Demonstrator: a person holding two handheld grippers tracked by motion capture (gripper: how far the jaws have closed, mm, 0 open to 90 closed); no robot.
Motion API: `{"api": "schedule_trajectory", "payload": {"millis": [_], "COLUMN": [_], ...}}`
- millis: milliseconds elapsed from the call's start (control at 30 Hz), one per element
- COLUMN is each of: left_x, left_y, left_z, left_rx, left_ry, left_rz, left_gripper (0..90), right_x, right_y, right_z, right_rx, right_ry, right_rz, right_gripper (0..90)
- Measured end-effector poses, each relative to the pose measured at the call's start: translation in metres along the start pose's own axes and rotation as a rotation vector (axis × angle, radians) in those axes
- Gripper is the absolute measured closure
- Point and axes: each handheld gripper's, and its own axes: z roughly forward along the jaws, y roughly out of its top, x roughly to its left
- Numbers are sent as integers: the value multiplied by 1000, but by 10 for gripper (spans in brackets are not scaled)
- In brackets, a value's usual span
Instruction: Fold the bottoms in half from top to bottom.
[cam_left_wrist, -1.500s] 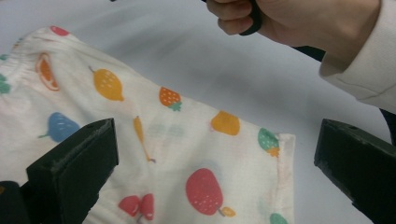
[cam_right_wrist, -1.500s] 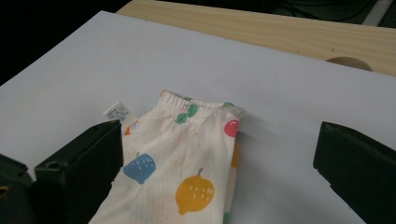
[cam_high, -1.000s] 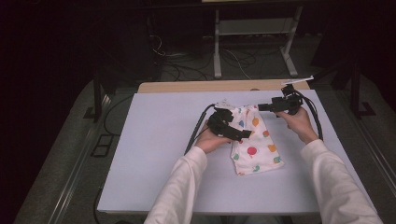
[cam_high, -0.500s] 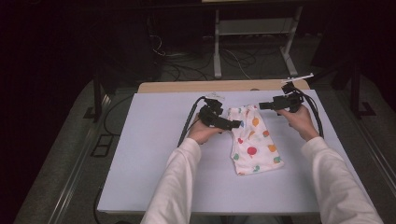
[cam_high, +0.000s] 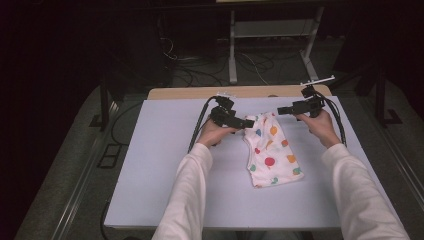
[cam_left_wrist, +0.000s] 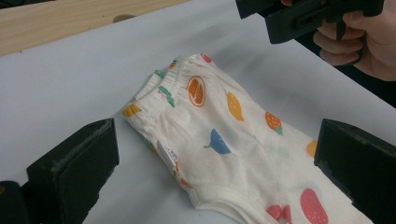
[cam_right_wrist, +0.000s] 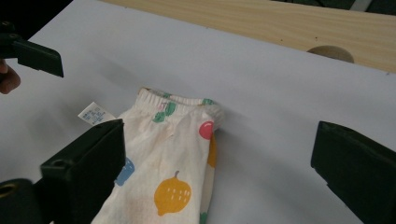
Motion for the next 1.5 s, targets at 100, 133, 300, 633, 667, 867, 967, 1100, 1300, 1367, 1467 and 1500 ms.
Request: {"api": "schedule_trajectory", "payload": {"millis": [100,133,300,633,667,867,967,1100,1300,1367,1467,1500], "left_x": [3,4,8,15,15,15,15,17,20,22,24,25], "left_y": [-3,-4,-10,-23,-23,-26,-27,-28,-29,-29,-30,-31], "left_z": [8,11,24,47,49,54,55,55,54,54,55,56], "left_rx": [7,9,17,81,83,80,78,70,62,58,50,47], "left_ry": [0,0,8,0,0,-27,-34,-47,-53,-53,-48,-53], "left_rz": [-16,-22,-53,-118,-119,-136,-140,-151,-153,-157,-171,-175], "left_gripper": [0,0,0,3,3,66,94,143,263,319,429,463], "right_x": [-4,-5,-10,-17,-18,-19,-17,-15,-13,-13,-11,-10], "right_y": [-4,-6,-13,-24,-25,-30,-32,-32,-33,-33,-32,-32], "right_z": [4,6,13,24,26,33,38,43,50,51,52,54], "right_rx": [9,13,31,40,44,63,68,71,81,84,92,95], "right_ry": [2,2,22,78,82,91,105,114,125,117,115,120], "right_rz": [27,33,68,121,119,144,136,127,123,136,141,144], "right_gripper": [52,61,137,349,372,441,457,480,549,592,653,684]}}
